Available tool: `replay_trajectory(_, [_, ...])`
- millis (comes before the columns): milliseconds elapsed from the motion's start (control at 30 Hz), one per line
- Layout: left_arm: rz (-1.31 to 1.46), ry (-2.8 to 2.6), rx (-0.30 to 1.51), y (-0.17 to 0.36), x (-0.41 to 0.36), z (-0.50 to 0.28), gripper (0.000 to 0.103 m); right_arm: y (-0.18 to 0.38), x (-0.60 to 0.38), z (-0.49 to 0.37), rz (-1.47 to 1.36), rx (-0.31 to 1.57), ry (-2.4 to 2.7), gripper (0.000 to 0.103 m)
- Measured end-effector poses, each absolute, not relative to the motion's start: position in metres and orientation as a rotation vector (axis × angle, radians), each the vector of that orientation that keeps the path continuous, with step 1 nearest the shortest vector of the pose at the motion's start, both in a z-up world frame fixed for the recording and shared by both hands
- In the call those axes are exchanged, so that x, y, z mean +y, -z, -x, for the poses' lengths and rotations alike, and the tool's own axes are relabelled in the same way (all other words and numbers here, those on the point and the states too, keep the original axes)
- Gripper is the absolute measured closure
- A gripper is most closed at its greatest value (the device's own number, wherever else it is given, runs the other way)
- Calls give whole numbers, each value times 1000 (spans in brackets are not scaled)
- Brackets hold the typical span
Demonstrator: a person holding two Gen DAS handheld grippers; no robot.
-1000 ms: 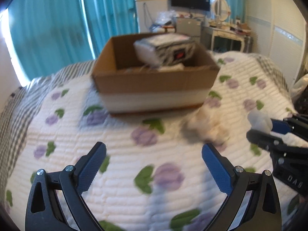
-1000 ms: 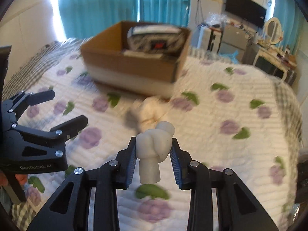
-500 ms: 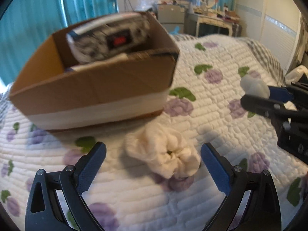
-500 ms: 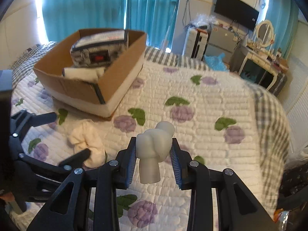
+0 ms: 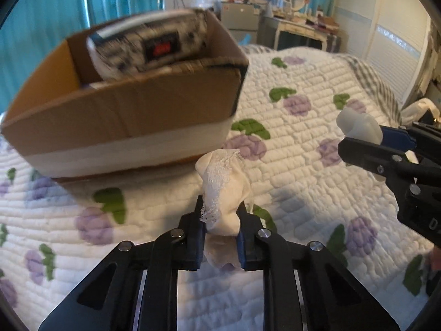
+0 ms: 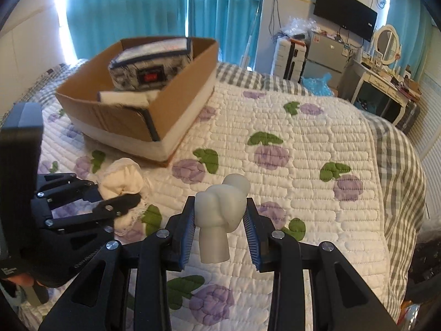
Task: Organize soft objects
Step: 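Carry the scrunchie and knotted sock over the box and release both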
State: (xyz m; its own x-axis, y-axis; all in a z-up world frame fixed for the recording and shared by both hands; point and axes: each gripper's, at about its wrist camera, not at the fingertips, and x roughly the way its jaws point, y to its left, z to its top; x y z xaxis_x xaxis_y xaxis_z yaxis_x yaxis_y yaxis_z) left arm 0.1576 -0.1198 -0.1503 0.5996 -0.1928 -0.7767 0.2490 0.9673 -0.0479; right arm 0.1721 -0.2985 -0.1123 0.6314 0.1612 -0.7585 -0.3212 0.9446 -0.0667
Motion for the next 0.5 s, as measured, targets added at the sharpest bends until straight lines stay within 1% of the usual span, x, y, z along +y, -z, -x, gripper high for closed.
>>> replay_trajectory(267, [-89,235,787,95,-94,-128,85,71,-288,-148,196,787,-274,70])
replay_trajectory(500, [-112,201,668,31,-71,-108,85,6,-254,-118,230,671,-304,70])
